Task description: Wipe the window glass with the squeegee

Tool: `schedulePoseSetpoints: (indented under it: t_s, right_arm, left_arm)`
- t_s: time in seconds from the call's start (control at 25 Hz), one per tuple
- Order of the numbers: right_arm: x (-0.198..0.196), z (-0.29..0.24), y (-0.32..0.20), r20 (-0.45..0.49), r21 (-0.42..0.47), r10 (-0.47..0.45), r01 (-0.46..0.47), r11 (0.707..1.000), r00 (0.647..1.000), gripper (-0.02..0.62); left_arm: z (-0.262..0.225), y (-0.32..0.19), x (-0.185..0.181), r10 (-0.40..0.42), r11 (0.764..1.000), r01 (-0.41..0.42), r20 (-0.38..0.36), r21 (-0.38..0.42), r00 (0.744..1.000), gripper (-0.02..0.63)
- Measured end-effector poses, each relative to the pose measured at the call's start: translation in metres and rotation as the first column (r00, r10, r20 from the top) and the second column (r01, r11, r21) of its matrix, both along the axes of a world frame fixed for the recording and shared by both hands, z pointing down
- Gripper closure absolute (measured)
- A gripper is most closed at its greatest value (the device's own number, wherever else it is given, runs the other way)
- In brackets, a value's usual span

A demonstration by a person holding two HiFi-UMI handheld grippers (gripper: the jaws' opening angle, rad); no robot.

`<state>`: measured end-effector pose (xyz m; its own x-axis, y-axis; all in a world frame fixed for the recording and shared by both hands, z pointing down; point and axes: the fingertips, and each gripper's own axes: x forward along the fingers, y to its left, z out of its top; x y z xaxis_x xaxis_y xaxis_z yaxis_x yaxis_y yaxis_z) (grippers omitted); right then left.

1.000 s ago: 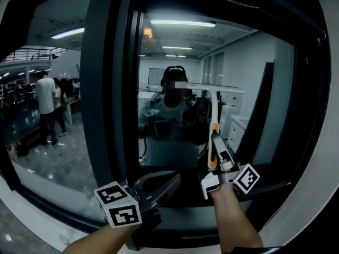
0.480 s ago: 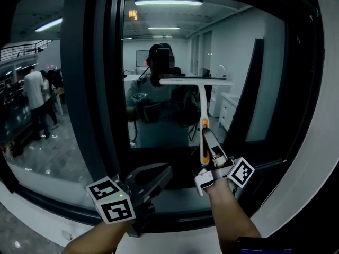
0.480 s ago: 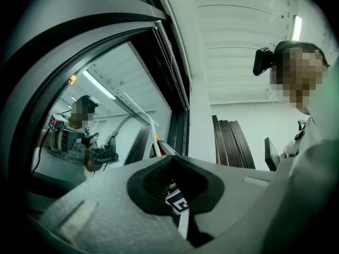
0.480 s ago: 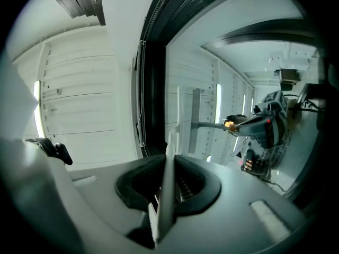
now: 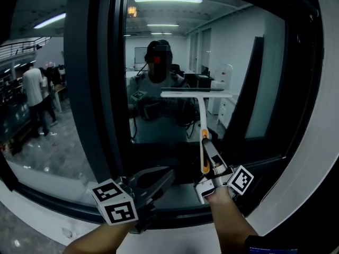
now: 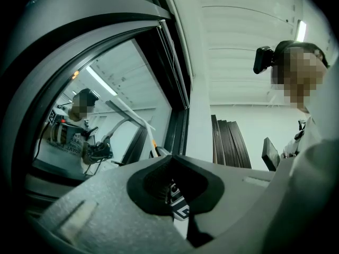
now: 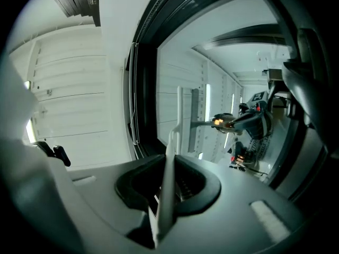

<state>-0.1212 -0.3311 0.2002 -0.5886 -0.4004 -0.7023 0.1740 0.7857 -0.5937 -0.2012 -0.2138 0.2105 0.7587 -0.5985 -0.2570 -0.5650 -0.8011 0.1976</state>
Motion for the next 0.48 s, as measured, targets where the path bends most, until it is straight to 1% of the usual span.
schedulePoseSetpoints:
  t_s: [0.48]
  right_arm:
    - [-0.003, 0.040, 0.011, -0.033, -0.076, -0.011, 0.008, 0.997, 0.999, 0.534]
  left_arm:
    - [0.019, -0.001, -0.002, 0.007, 0.999, -0.008, -0.015, -0.041, 1.000, 0.606]
